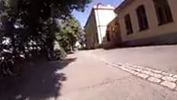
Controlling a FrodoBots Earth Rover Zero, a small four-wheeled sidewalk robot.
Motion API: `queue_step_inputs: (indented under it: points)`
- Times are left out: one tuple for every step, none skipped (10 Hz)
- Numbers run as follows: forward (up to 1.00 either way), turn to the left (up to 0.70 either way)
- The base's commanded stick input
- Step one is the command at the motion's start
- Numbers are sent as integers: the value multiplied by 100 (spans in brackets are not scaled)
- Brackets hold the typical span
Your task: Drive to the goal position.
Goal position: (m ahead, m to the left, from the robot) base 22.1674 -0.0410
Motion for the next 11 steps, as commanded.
queue_step_inputs:
  points:
    - [70, -14]
    - [70, -5]
    - [70, 0]
    - [70, 0]
    - [70, 0]
    - [70, 0]
    - [70, 0]
    - [70, 0]
    - [70, 0]
    - [70, 0]
    - [70, 0]
